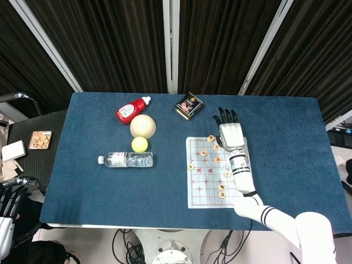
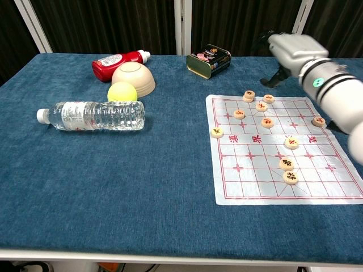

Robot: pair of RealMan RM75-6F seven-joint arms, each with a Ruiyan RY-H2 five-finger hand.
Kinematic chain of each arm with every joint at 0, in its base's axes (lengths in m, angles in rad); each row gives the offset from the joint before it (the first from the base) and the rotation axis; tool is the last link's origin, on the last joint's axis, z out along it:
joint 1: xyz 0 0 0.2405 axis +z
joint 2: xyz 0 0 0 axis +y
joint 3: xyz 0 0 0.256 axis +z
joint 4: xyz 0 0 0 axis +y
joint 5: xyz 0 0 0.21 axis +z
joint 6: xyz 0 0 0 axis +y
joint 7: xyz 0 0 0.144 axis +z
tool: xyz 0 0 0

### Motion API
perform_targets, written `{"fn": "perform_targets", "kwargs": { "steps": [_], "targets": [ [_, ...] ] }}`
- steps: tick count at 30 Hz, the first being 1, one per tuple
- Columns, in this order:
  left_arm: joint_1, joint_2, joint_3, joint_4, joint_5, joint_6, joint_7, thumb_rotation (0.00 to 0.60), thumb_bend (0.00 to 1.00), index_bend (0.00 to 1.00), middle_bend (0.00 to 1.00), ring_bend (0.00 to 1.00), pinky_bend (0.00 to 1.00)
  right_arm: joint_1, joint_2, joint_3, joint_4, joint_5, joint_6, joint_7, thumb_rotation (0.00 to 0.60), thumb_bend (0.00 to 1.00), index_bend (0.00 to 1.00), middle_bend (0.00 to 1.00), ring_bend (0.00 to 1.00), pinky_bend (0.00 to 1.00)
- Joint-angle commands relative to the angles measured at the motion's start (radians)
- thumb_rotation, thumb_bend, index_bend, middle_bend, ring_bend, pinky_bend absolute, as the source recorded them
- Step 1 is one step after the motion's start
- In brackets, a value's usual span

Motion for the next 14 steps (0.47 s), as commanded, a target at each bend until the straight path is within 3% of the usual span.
{"fn": "perform_targets", "kwargs": {
  "steps": [1, 4, 6, 10, 14],
  "targets": [
    [-0.002, 0.002, 0.000, -0.007, 0.002, -0.003, 0.008, 0.600, 0.12, 0.09, 0.08, 0.00, 0.00, -0.199, 0.268, -0.122, -0.354, -0.130, 0.180, 0.046, 0.600, 0.23, 0.05, 0.00, 0.00, 0.00],
    [-0.006, 0.009, -0.001, -0.019, 0.006, -0.006, 0.021, 0.600, 0.12, 0.09, 0.08, 0.00, 0.00, -0.335, 0.422, -0.232, -0.529, -0.196, 0.290, 0.044, 0.600, 0.22, 0.00, 0.00, 0.00, 0.00],
    [-0.008, 0.012, -0.003, -0.027, 0.007, -0.006, 0.030, 0.600, 0.12, 0.09, 0.08, 0.00, 0.00, -0.424, 0.490, -0.298, -0.587, -0.229, 0.365, 0.072, 0.600, 0.22, 0.00, 0.00, 0.00, 0.00],
    [-0.011, 0.018, -0.003, -0.039, 0.006, -0.015, 0.044, 0.600, 0.12, 0.09, 0.08, 0.00, 0.00, -0.558, 0.538, -0.382, -0.573, -0.274, 0.476, 0.187, 0.600, 0.22, 0.00, 0.00, 0.00, 0.00],
    [-0.016, 0.020, -0.003, -0.052, 0.005, -0.026, 0.061, 0.600, 0.12, 0.09, 0.08, 0.00, 0.00, -0.638, 0.534, -0.420, -0.517, -0.307, 0.535, 0.290, 0.600, 0.22, 0.00, 0.00, 0.00, 0.00]
  ]
}}
